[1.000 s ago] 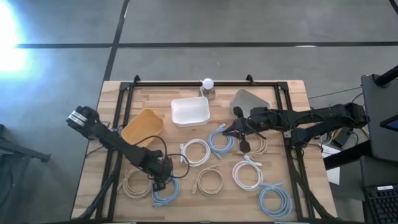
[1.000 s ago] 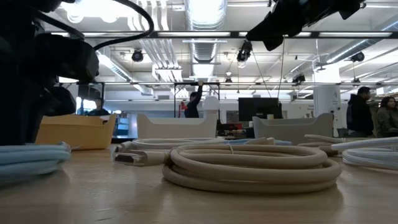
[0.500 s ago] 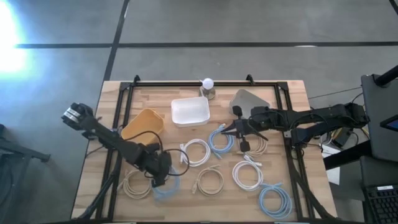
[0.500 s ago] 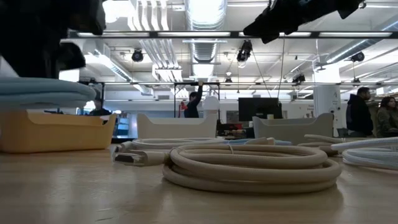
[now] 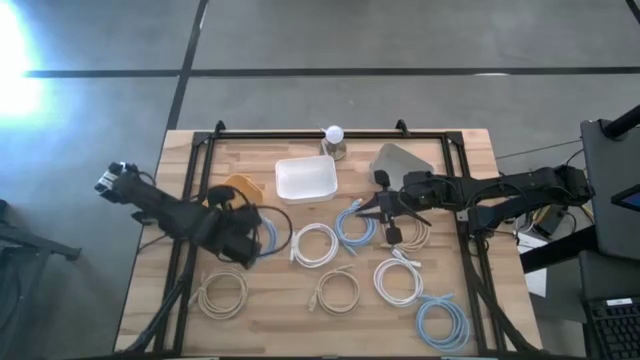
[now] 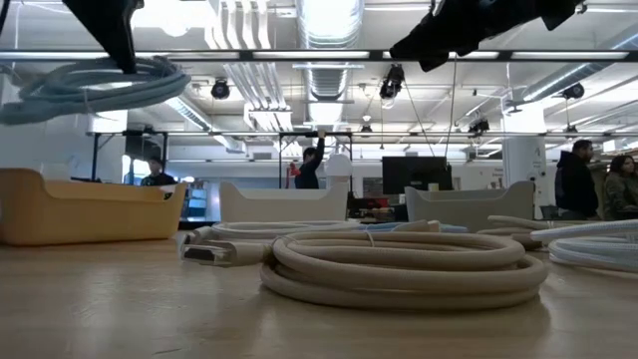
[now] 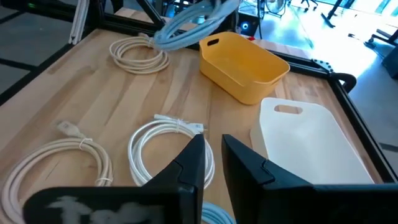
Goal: Sort HDMI cables
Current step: Put the bottom left blue hdmi cable into the yellow bin
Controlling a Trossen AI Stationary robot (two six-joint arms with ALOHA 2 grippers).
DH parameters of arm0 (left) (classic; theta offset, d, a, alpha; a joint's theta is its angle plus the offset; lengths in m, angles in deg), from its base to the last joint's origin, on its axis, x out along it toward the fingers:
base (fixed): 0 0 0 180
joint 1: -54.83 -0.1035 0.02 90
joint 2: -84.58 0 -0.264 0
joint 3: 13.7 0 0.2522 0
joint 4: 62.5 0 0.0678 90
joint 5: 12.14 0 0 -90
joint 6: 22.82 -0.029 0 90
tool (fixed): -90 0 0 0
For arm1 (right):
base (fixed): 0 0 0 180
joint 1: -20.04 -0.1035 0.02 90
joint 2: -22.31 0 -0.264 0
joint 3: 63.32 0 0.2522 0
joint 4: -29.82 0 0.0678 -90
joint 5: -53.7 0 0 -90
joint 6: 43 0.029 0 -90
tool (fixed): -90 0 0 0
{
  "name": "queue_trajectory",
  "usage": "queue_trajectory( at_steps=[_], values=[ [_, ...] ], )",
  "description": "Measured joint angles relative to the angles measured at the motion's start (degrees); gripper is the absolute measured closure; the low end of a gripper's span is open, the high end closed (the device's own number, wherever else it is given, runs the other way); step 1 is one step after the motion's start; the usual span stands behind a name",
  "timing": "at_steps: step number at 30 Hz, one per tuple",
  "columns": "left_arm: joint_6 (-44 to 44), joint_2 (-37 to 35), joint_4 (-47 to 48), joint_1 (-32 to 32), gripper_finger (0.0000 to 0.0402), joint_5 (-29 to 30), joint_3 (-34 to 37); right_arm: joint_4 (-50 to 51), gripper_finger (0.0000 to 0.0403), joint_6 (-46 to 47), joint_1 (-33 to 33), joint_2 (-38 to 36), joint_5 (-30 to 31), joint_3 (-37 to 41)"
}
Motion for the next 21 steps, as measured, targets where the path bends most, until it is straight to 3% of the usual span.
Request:
queue_trajectory(
  at_steps=[8,21],
  values=[
    [-4.17,-1.16,0.94,-9.49,0.0391,2.01,-1.16,0.04,0.0294,0.4,0.0,0.0,-0.02,0.0],
    [-19.23,-1.25,1.0,-30.05,0.039,1.3,1.05,0.9,0.0222,4.46,0.0,0.0,-0.07,0.09]
  ],
)
